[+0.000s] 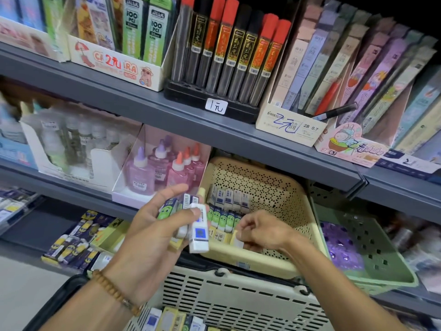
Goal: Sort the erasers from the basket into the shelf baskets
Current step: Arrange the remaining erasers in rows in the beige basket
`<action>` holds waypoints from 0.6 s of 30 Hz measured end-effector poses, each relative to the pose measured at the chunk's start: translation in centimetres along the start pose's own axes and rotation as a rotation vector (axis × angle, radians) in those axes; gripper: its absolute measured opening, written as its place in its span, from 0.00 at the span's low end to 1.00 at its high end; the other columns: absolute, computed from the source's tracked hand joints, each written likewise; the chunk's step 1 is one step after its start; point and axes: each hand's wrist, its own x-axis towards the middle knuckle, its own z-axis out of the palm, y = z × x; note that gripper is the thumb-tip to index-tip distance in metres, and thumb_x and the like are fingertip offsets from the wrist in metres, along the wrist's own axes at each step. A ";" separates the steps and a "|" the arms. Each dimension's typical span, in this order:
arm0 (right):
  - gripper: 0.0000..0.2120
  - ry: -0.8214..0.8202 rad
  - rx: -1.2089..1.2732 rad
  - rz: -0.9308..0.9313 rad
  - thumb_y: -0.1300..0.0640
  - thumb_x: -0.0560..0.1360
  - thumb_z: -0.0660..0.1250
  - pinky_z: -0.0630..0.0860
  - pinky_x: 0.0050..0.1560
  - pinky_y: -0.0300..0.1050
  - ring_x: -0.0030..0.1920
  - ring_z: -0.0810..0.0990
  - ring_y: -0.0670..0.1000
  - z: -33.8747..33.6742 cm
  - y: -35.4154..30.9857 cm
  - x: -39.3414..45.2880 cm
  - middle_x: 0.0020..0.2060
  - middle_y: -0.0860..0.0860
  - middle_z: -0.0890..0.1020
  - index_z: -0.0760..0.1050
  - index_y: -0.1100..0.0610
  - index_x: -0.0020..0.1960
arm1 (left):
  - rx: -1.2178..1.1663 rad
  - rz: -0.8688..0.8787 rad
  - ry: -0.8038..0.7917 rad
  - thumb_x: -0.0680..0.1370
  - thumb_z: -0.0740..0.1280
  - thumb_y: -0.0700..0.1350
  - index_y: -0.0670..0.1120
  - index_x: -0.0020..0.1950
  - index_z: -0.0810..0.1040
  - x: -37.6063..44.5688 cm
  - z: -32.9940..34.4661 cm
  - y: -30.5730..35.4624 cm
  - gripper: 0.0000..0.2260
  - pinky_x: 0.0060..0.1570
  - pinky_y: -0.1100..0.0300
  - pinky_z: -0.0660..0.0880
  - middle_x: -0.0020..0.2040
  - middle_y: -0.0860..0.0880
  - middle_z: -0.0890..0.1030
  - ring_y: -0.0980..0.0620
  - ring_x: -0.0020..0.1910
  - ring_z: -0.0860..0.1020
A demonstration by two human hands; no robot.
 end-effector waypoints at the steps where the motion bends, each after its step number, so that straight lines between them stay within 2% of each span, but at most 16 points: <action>1: 0.02 0.020 -0.024 -0.006 0.64 0.77 0.68 0.76 0.31 0.38 0.29 0.79 0.44 0.4 -0.2 0.0 0.35 0.53 0.80 0.78 0.58 0.47 | -0.016 -0.006 -0.004 0.58 0.74 0.37 0.48 0.59 0.79 0.0 -0.1 0.0 0.29 0.39 0.54 0.83 0.49 0.38 0.85 0.44 0.46 0.84; 3: 0.04 0.089 -0.146 -0.044 0.61 0.76 0.71 0.79 0.35 0.42 0.32 0.79 0.46 0.9 -0.5 -0.1 0.39 0.52 0.82 0.78 0.56 0.50 | -0.036 -0.018 -0.007 0.59 0.73 0.36 0.48 0.59 0.79 0.1 -0.2 -0.1 0.28 0.35 0.56 0.81 0.49 0.38 0.85 0.46 0.43 0.84; 5: 0.05 0.187 -0.201 -0.166 0.56 0.77 0.70 0.81 0.41 0.46 0.35 0.79 0.47 1.2 -1.0 -0.7 0.40 0.50 0.81 0.78 0.53 0.52 | -0.049 -0.023 0.005 0.59 0.73 0.36 0.48 0.58 0.80 0.2 -0.2 -0.2 0.27 0.33 0.57 0.80 0.48 0.38 0.85 0.47 0.40 0.84; 7: 0.09 0.207 0.021 -0.348 0.53 0.78 0.68 0.81 0.40 0.45 0.34 0.80 0.46 1.6 -2.2 -1.9 0.40 0.51 0.78 0.77 0.52 0.58 | -0.050 -0.026 0.038 0.59 0.74 0.36 0.47 0.57 0.80 0.2 -0.1 -0.4 0.26 0.30 0.58 0.79 0.44 0.39 0.85 0.48 0.35 0.83; 9: 0.19 0.065 0.293 -0.471 0.52 0.75 0.72 0.79 0.38 0.43 0.36 0.81 0.47 2.1 -3.6 -3.1 0.41 0.52 0.79 0.74 0.47 0.64 | -0.043 -0.025 0.086 0.59 0.73 0.36 0.47 0.57 0.79 0.2 0.1 -0.6 0.26 0.29 0.59 0.78 0.43 0.39 0.85 0.49 0.34 0.83; 10: 0.24 -0.003 0.298 -0.514 0.51 0.71 0.76 0.78 0.39 0.44 0.37 0.80 0.48 2.4 -4.2 -3.7 0.41 0.51 0.80 0.73 0.45 0.65 | -0.038 -0.024 0.108 0.59 0.73 0.36 0.46 0.57 0.78 0.2 0.1 -0.7 0.26 0.31 0.59 0.78 0.43 0.39 0.85 0.48 0.35 0.83; 11: 0.29 -0.049 0.233 -0.544 0.50 0.67 0.79 0.78 0.41 0.44 0.38 0.79 0.48 2.7 -4.7 -4.0 0.42 0.49 0.81 0.73 0.43 0.65 | -0.032 -0.022 0.124 0.59 0.73 0.36 0.46 0.57 0.78 0.2 0.1 -0.8 0.27 0.33 0.57 0.79 0.43 0.38 0.85 0.46 0.36 0.83; 13: 0.32 -0.065 0.060 -0.576 0.51 0.64 0.81 0.77 0.43 0.46 0.38 0.76 0.47 3.3 -5.4 -4.4 0.44 0.47 0.79 0.74 0.46 0.66 | -0.018 -0.023 0.138 0.58 0.73 0.36 0.46 0.57 0.77 0.2 0.1 -0.8 0.27 0.38 0.54 0.79 0.44 0.36 0.84 0.41 0.39 0.84; 16: 0.32 0.020 -0.053 -0.604 0.48 0.63 0.80 0.76 0.38 0.45 0.36 0.76 0.45 3.8 -5.5 -4.5 0.43 0.46 0.78 0.75 0.49 0.65 | 0.024 -0.021 0.136 0.58 0.73 0.37 0.47 0.58 0.76 0.1 0.2 -0.7 0.28 0.40 0.53 0.79 0.43 0.35 0.84 0.41 0.40 0.84; 18: 0.29 0.038 -0.020 -0.620 0.47 0.63 0.79 0.76 0.36 0.41 0.34 0.77 0.44 3.9 -5.3 -4.6 0.41 0.47 0.79 0.77 0.47 0.62 | 0.037 -0.024 0.120 0.61 0.74 0.38 0.47 0.57 0.76 0.0 0.5 -0.8 0.25 0.36 0.55 0.79 0.43 0.36 0.85 0.42 0.39 0.85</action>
